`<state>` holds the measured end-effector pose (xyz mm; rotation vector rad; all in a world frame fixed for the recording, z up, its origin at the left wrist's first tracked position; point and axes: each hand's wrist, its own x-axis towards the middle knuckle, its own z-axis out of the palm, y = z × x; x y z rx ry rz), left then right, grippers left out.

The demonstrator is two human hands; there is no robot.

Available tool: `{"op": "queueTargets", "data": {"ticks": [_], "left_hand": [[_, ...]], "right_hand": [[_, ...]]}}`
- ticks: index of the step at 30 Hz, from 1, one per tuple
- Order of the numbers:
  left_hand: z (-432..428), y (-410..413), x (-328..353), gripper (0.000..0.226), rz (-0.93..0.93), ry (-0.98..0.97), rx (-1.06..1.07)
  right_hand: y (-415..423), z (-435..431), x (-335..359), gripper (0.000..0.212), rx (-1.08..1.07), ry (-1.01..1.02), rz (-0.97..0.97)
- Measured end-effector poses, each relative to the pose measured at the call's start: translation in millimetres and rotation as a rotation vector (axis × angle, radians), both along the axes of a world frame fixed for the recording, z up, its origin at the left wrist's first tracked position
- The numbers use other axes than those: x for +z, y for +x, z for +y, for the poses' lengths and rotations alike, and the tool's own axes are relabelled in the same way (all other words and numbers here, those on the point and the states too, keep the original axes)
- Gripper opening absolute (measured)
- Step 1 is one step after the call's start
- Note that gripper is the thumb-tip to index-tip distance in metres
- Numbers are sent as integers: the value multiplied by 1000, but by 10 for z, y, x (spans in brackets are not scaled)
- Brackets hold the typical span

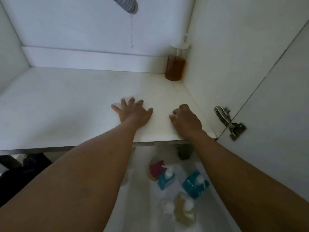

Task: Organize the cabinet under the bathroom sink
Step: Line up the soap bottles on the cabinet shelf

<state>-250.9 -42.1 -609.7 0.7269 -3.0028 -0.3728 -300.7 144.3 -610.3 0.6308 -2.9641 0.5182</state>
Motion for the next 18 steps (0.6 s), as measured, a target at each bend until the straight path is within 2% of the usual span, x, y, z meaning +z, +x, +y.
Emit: {"op": "queueTargets", "data": {"ticks": [5,9,13,18], "left_hand": [[-170,647,25,65,2,80,-203],[-98,1244,31,64,33,136,-247],[37,1696,-128,67,173,82,-273],[100,2124,-494,59,369,70,-277]], "right_hand": [[635,304,65,35,55,25,-72],[1142,384,85,34,50,-18,-94],[1466,484,-10,33,18,-113,-16],[1650,868,-410,30,-53,-59,-124]]}}
